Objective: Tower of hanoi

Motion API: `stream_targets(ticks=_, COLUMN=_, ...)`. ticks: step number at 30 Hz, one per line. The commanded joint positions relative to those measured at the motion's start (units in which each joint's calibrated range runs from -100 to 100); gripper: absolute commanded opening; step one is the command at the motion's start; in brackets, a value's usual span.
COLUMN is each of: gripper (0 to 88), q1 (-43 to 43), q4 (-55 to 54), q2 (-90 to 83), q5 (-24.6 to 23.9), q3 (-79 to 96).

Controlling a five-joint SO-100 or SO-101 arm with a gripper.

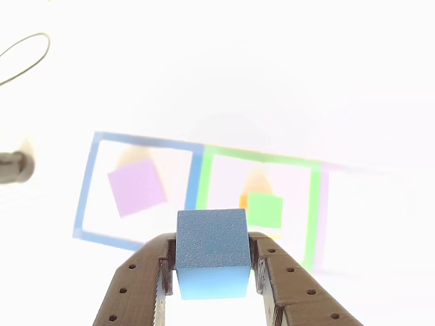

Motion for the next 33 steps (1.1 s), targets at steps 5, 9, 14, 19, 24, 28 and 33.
stream_targets(ticks=5, gripper=3.2, q1=-8.77, q4=10.49, q2=0.07, q5=-2.70, q3=-13.88)
stream_targets(ticks=9, gripper=3.2, q1=-11.46, q4=11.22, q2=0.15, q5=-2.20, q3=-14.43)
stream_targets(ticks=14, gripper=3.2, q1=-13.85, q4=10.65, q2=0.71, q5=-0.51, q3=-12.88)
stream_targets(ticks=19, gripper=4.0, q1=-13.38, q4=2.72, q2=-0.01, q5=0.00, q3=-0.25)
stream_targets(ticks=24, gripper=4.1, q1=-12.42, q4=-15.67, q2=-2.27, q5=0.00, q3=19.93)
stream_targets(ticks=28, gripper=4.2, q1=-12.61, q4=-32.99, q2=-2.35, q5=0.00, q3=34.93)
stream_targets(ticks=33, gripper=4.2, q1=-13.57, q4=-52.67, q2=0.23, q5=0.00, q3=48.57)
